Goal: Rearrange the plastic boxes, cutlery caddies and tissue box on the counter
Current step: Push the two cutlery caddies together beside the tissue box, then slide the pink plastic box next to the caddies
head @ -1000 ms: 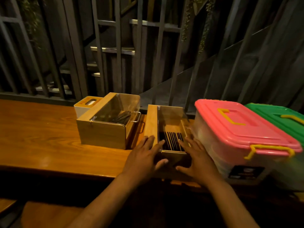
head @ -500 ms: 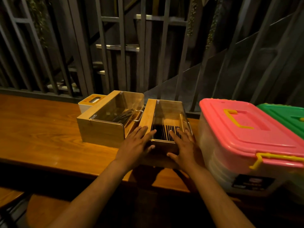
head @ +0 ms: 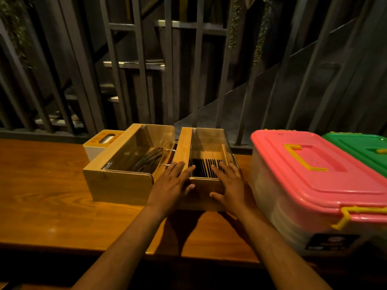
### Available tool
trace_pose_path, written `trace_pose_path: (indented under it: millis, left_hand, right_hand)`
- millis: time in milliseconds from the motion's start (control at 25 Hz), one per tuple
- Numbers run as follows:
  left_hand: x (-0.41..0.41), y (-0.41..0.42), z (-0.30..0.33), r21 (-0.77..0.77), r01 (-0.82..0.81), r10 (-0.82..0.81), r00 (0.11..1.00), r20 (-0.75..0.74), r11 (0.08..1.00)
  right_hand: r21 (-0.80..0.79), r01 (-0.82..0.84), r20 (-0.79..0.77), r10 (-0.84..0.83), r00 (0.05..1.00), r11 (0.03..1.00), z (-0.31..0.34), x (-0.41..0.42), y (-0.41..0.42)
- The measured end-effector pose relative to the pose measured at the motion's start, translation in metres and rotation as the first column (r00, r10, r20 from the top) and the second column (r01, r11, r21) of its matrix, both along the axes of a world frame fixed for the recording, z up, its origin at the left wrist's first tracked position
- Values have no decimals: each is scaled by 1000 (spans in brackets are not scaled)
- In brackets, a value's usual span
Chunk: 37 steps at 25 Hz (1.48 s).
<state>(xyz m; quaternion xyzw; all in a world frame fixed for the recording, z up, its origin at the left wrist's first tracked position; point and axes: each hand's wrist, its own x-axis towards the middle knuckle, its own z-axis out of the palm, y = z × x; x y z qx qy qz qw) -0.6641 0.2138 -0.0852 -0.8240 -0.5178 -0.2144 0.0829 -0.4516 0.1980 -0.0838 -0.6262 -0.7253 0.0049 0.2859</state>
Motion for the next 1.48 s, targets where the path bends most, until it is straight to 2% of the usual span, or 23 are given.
trace_pose_path:
  millis: [240,440,560,640,720,800,880,960,1080,1160,1280,1400,1480]
  left_hand:
    - [-2,8,-1,-39,0,0,1000,-17,999]
    - [-1,4,5,-60,-2,-1,999,-44,998]
    - [4,-6,15,-32,-61,57,991,-122,998]
    - [8,-18,27,-24,-79,76,991,-114,997]
    - [12,-32,44,-34,-64,63,998,-6,997]
    - [23,-53,63,-2,-33,33,992,120,999]
    - [43,-78,76,62,8,-20,981,194,998]
    - [73,-102,87,85,54,-74,964,256,995]
    - [127,-133,89,126,112,-146,940,308,986]
    - [175,-156,85,140,127,-167,932,323,982]
    - [234,-187,73,31,77,-83,939,334,997]
    - [253,-194,62,-30,-13,23,943,333,999]
    - [255,-196,58,-12,-24,27,950,312,1000]
  right_hand:
    - [-40,12,60,-10,998,999,5,-3,2]
    - [-151,138,290,-89,953,979,16,-8,-8]
    - [-261,135,309,-50,950,956,32,-8,-15]
    - [-292,99,286,-12,958,951,49,-3,-27]
    - [-240,31,200,19,980,970,70,5,-42]
    - [-60,-34,111,40,993,998,95,19,-65]
    - [105,-13,0,13,1000,994,119,48,-87]
    - [180,39,-16,-37,999,983,134,93,-108]
    - [169,78,25,-84,996,983,135,165,-137]
    - [92,117,18,-119,993,989,126,211,-157]
    - [-12,109,46,-108,993,994,104,260,-179]
    - [40,15,222,-23,975,999,83,278,-177]
    - [88,-52,249,29,968,995,77,283,-170]
